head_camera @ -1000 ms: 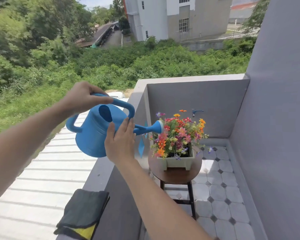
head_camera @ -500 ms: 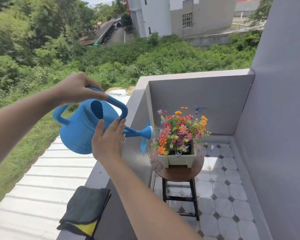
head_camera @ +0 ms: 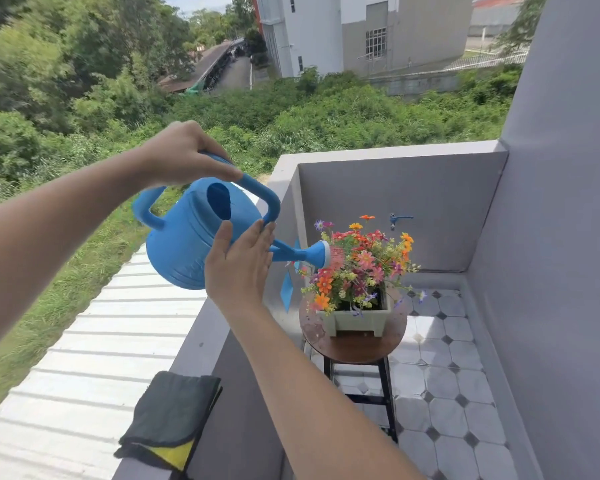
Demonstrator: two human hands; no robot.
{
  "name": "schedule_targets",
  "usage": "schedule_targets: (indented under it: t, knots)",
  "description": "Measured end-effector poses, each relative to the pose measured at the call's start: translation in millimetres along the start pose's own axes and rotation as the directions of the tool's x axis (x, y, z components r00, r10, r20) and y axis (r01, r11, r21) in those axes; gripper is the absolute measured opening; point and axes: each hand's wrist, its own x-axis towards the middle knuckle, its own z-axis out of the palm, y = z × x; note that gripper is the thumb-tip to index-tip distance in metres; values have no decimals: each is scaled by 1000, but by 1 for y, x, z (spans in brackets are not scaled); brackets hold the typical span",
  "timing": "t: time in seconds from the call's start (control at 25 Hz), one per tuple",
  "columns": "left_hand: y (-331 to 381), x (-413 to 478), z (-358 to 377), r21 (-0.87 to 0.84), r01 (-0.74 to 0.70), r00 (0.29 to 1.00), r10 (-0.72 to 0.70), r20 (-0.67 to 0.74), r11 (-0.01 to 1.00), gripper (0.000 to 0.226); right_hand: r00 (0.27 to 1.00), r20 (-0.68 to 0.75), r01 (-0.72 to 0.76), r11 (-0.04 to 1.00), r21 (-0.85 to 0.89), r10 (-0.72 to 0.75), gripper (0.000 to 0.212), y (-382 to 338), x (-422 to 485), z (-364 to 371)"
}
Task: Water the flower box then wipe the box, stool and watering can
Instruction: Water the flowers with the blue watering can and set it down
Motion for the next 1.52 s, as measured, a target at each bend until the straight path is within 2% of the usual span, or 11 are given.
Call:
schedule_targets:
  t: [0.2, 0.4, 0.72, 0.96, 1.2, 1.4, 1.52]
  knots:
    - [-1, 0, -3, -1, 26, 999, -26, -36, 1000, 13, 998, 61, 30, 999, -34, -28, 70, -2, 6, -8]
    - [-9, -7, 2, -2, 37, 999, -37, 24, 999, 11, 992, 128, 13, 999, -34, -8, 78, 2, -10, -3]
    - [3, 2, 4, -53, 38, 999, -38, 4, 998, 15, 998, 68, 21, 998, -66, -16, 78, -2, -2, -21]
    - [3, 8, -15, -57, 64, 997, -67, -40, 996, 19, 993, 114, 38, 998, -47, -32, 77, -21, 8, -22]
    - [2, 3, -16, -14, 68, 997, -67, 48, 998, 17, 983, 181, -11, 1000, -14, 13, 79, -18, -8, -12]
    - [13, 13, -7, -44, 72, 995, -69, 74, 996, 19, 991, 129, -19, 1000, -7, 20, 79, -10, -5, -25]
    - [21, 26, -6, -72, 68, 997, -66, 31, 995, 19, 997, 83, 11, 1000, -18, -9, 78, -11, 10, -38]
